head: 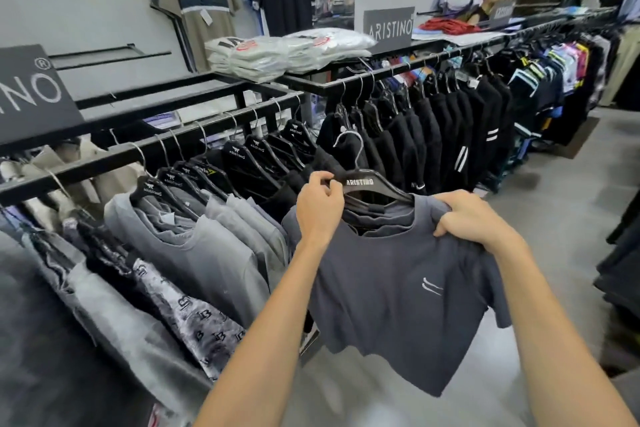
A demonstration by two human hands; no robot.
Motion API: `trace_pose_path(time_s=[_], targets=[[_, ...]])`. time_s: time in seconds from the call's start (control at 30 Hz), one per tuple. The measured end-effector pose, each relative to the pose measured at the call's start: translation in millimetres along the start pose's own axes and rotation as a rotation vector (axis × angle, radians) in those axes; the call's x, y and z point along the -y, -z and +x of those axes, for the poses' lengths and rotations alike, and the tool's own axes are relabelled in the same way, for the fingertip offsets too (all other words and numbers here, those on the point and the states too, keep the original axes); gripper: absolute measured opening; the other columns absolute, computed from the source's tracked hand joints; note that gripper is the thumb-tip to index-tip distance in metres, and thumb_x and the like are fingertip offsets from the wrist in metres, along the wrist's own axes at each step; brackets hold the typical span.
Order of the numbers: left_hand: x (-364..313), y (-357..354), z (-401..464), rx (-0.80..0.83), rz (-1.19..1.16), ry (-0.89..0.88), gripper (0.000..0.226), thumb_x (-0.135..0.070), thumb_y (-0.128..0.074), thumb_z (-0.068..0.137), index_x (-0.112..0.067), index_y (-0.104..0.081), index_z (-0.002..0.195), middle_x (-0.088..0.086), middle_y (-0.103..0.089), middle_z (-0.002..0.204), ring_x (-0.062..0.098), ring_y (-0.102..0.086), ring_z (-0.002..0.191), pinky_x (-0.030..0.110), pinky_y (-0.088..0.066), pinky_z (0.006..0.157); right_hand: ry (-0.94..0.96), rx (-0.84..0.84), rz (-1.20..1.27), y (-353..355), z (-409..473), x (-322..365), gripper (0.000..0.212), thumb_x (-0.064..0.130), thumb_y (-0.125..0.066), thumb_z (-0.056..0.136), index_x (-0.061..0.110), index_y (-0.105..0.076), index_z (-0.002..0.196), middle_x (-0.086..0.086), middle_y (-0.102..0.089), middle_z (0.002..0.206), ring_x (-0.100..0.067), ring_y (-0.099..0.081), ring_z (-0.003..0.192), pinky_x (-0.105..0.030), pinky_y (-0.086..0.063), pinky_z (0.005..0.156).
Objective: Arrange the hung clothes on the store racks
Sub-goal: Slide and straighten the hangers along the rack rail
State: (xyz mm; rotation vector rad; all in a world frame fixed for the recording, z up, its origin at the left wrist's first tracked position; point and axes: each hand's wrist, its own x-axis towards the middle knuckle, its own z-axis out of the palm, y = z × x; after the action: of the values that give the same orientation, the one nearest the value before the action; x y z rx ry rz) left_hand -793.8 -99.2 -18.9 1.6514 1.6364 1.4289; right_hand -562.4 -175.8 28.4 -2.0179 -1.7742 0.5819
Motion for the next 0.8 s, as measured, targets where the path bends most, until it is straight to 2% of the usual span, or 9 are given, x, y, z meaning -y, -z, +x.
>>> trace_pose_path(time_s=[0.07,0.17,0.23,0.3,0.4,0.5,0.6,0.73,0.8], targets=[[14.9,4.9,8.1,0.017,0.037,0.019,0.017,-0.027,-0.046,0.092,-0.023,-0.057,0.103,-0.003,-0.068,0.063,0.015,-0.064,0.073,0.043,-0.052,0.078,-0.011,0.002,-0.023,-12.7,2.2,10.5,0.047,0.013,-0.072,0.062,0.058,-0.057,0.061,0.002,-0.068,0.088,-0.032,-0.060,0.095,-0.038,-0.051,0.076],[35.1,15.2,16.5,-0.012,0.154,-0.007,0.015,-0.025,-0.048,0.089,-0.021,-0.057,0.100,-0.004,-0.067,0.068,0.020,-0.063,0.084,0.044,-0.049,0.084,-0.042,-0.018,-0.010,-31.5,3.9,30.3,0.033,0.013,-0.071,0.065,0.044,-0.063,0.070,-0.002,-0.068,0.093,-0.034,-0.060,0.099,-0.037,-0.049,0.076],[46.0,28.1,22.6,-0.043,0.359,-0.075,0.019,-0.025,-0.048,0.089,-0.018,-0.058,0.104,0.000,-0.068,0.082,0.027,-0.060,0.091,0.043,-0.045,0.089,-0.050,-0.025,0.024,-45.7,6.4,44.4,0.033,0.010,-0.069,0.066,0.039,-0.055,0.058,-0.003,-0.067,0.092,-0.034,-0.060,0.095,-0.034,-0.044,0.069],[55.5,45.1,29.9,-0.060,0.597,-0.132,0.022,-0.024,-0.049,0.087,-0.015,-0.059,0.104,0.006,-0.068,0.092,0.030,-0.059,0.094,0.042,-0.039,0.089,-0.029,-0.015,0.067,-61.2,8.7,60.3,0.028,0.007,-0.064,0.067,0.032,-0.054,0.058,-0.004,-0.067,0.089,-0.034,-0.059,0.091,-0.034,-0.042,0.066],[72.1,75.1,40.7,-0.077,0.814,-0.147,0.018,-0.017,-0.053,0.080,-0.015,-0.062,0.095,0.007,-0.068,0.086,0.030,-0.061,0.090,0.042,-0.038,0.087,0.010,-0.005,0.109,-90.9,14.6,91.8,0.020,0.004,-0.056,0.072,0.022,-0.052,0.064,-0.005,-0.066,0.087,-0.034,-0.059,0.088,-0.033,-0.039,0.065],[91.4,99.8,42.1,-0.086,0.942,-0.207,0.017,-0.010,-0.055,0.075,-0.016,-0.065,0.088,0.004,-0.066,0.085,0.028,-0.062,0.087,0.041,-0.038,0.088,0.046,-0.036,0.160,-122.1,19.2,128.6,0.026,0.003,-0.050,0.077,0.027,-0.046,0.067,-0.003,-0.058,0.085,-0.032,-0.052,0.083,-0.033,-0.037,0.066],[105.8,112.9,35.3,-0.094,0.974,-0.275,0.017,-0.010,-0.055,0.077,-0.017,-0.068,0.086,0.002,-0.061,0.087,0.028,-0.058,0.091,0.046,-0.036,0.096,0.053,-0.036,0.237,-144.6,25.4,160.9,0.024,0.000,-0.052,0.078,0.024,-0.055,0.078,-0.006,-0.057,0.087,-0.031,-0.051,0.083,-0.032,-0.039,0.068],[110.7,124.9,30.8,-0.147,0.833,-0.260,0.023,-0.012,-0.052,0.073,-0.014,-0.065,0.091,0.005,-0.056,0.096,0.028,-0.052,0.096,0.041,-0.040,0.098,0.134,-0.047,0.335,-163.7,41.1,200.7,0.022,-0.002,-0.049,0.077,0.020,-0.045,0.075,-0.013,-0.062,0.092,-0.035,-0.055,0.092,-0.034,-0.042,0.070],[113.1,129.2,27.0,-0.171,0.834,-0.256,0.024,-0.011,-0.054,0.074,-0.011,-0.064,0.096,0.005,-0.055,0.103,0.028,-0.052,0.104,0.038,-0.037,0.102,0.166,-0.059,0.345,-171.2,51.1,219.5,0.017,0.000,-0.051,0.079,0.012,-0.054,0.091,-0.017,-0.065,0.106,-0.038,-0.056,0.104,-0.037,-0.047,0.079]])
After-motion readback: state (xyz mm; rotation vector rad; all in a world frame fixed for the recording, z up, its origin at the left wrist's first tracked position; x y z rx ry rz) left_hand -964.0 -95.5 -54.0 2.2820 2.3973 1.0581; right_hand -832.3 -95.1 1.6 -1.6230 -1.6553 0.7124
